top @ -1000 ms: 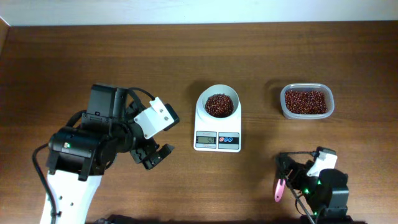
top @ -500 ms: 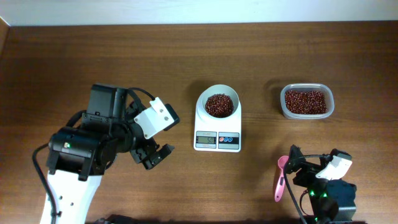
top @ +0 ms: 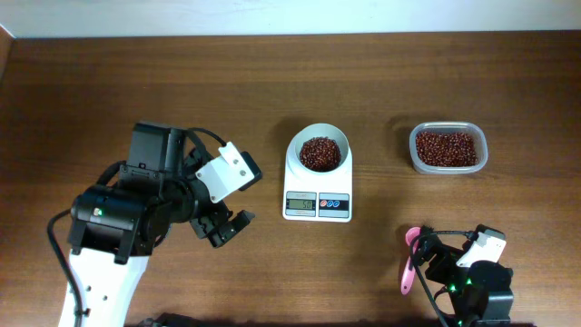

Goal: Scoop and weigh 50g on scale

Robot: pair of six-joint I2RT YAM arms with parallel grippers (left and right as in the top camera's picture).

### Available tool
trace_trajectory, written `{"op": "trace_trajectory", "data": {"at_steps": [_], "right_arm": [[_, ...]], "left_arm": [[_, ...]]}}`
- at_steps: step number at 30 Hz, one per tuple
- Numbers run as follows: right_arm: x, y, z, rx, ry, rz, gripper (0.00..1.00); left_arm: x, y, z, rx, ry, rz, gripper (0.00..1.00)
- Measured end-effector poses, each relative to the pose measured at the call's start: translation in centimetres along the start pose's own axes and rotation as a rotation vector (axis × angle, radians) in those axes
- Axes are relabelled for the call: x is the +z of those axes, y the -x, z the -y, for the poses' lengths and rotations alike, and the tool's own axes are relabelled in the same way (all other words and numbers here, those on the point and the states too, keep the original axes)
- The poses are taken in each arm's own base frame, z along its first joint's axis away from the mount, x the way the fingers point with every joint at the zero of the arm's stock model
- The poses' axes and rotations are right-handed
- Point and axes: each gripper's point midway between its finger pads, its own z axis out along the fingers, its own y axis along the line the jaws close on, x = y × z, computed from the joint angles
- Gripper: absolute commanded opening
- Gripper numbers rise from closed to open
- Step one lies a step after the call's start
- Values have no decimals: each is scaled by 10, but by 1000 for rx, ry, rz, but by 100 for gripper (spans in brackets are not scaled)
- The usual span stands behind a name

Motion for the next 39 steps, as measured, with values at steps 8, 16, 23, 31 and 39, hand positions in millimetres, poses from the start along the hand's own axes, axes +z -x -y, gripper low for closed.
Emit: {"op": "trace_trajectory", "data": {"at_steps": [8,16,23,31,39], "right_arm": [[0,0,0,0,0,0,99],[0,0,0,1,0,0,99],[7,-12,5,-1,-12,-28,99],[8,-10,4,-2,-10,-22,99],[8,-10,5,-1,-15,-20,99]], "left_arm": [[0,0,0,0,0,0,99],[0,0,0,0,0,0,99],[0,0,0,0,0,0,99],[0,0,0,0,0,0,99],[0,0,0,0,0,0,99]]}}
